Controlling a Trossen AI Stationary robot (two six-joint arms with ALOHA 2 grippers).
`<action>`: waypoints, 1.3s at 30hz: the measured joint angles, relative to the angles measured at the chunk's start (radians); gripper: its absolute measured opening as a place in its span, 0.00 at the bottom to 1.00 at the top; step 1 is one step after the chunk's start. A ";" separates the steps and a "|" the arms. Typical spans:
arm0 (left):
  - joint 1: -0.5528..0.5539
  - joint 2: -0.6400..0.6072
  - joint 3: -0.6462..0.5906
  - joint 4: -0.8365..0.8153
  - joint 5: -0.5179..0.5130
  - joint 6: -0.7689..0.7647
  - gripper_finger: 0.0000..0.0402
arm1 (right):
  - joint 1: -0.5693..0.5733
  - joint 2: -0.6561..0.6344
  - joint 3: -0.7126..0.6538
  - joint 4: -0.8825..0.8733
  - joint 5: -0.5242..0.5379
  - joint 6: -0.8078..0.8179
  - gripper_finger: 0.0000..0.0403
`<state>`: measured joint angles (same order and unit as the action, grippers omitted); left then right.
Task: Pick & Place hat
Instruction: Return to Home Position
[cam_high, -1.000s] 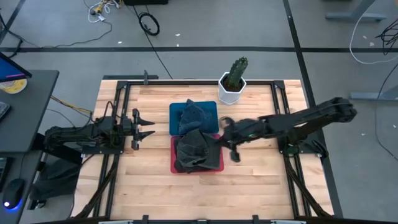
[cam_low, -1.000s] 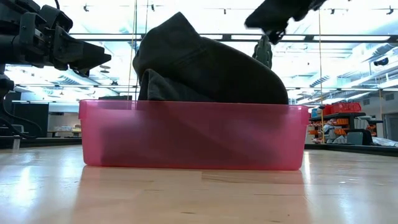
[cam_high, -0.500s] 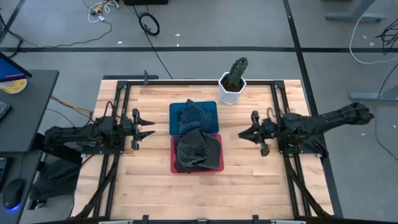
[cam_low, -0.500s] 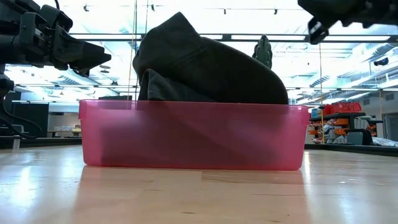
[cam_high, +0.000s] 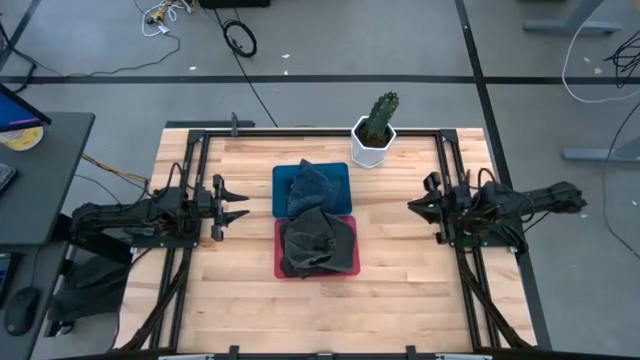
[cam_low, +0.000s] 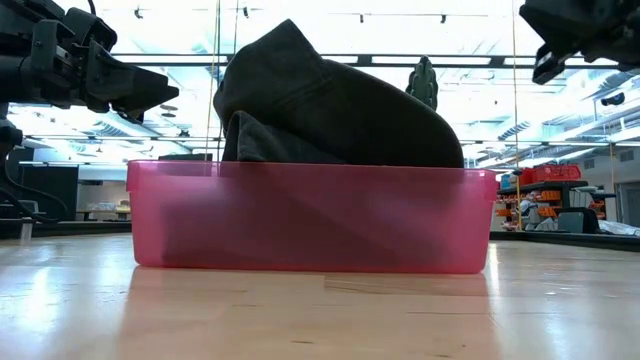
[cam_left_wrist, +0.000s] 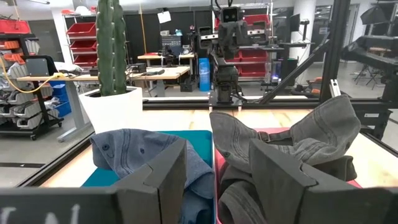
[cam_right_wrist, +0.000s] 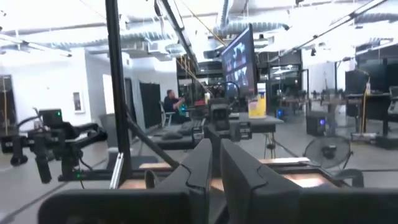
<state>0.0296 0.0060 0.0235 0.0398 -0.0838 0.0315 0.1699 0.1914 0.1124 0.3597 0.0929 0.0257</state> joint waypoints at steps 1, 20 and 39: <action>0.000 0.000 0.000 0.000 0.000 0.000 0.45 | 0.000 -0.029 -0.007 -0.021 -0.001 -0.008 0.10; 0.000 0.000 0.000 -0.006 0.000 0.000 0.45 | 0.002 -0.192 -0.078 -0.094 -0.131 -0.034 0.10; 0.000 0.000 0.000 -0.006 0.000 0.000 0.45 | 0.001 -0.169 -0.096 -0.350 -0.093 -0.161 0.10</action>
